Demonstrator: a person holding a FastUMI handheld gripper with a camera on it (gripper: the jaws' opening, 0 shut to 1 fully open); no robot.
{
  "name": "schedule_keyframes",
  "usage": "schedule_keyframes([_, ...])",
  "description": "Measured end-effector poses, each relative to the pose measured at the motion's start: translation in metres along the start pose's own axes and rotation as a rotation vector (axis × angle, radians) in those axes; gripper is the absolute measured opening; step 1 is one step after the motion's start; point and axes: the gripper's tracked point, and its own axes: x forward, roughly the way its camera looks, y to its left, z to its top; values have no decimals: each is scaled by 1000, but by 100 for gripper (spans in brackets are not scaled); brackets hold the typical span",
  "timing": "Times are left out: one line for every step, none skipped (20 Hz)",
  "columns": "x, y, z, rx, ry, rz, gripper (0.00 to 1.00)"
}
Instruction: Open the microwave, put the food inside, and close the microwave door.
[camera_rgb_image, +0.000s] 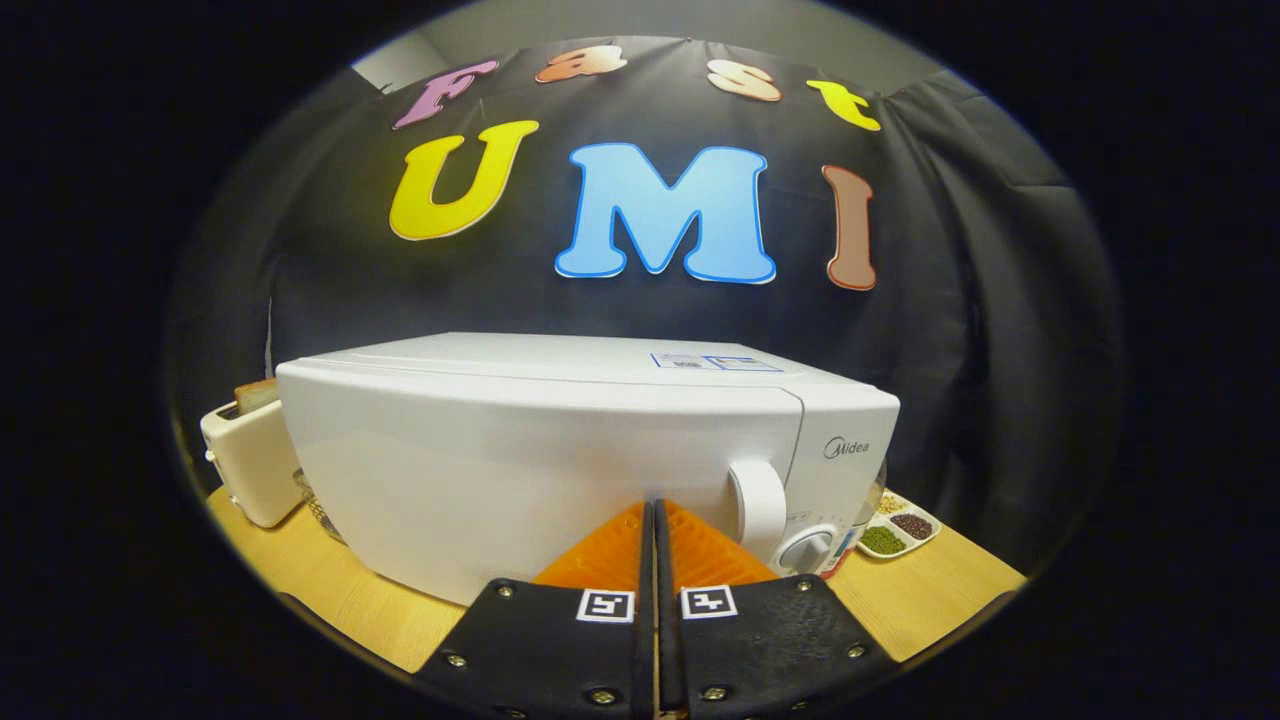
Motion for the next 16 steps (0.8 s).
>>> schedule_keyframes([-7,2,4,18,5,13,3])
schedule_keyframes([-16,4,11,19,-6,25,3])
schedule_keyframes([-27,7,21,12,-24,35,3])
schedule_keyframes([-39,9,27,9,-36,40,3])
schedule_keyframes([-52,15,33,16,-39,61,3])
schedule_keyframes([-66,21,37,28,-37,84,3])
schedule_keyframes([-81,27,44,35,-36,105,3])
schedule_keyframes([-96,32,52,35,-44,122,3])
schedule_keyframes([-110,36,59,25,-52,134,3])
schedule_keyframes([-123,38,66,14,-66,137,3])
schedule_keyframes([-137,39,70,3,-72,136,4])
schedule_keyframes([-152,44,75,-5,-85,149,6])
schedule_keyframes([-166,49,82,-15,-105,164,8])
schedule_keyframes([-179,49,89,-26,-126,164,10])
schedule_keyframes([-191,49,97,-31,-146,159,10])
schedule_keyframes([-202,49,103,-33,-163,155,19])
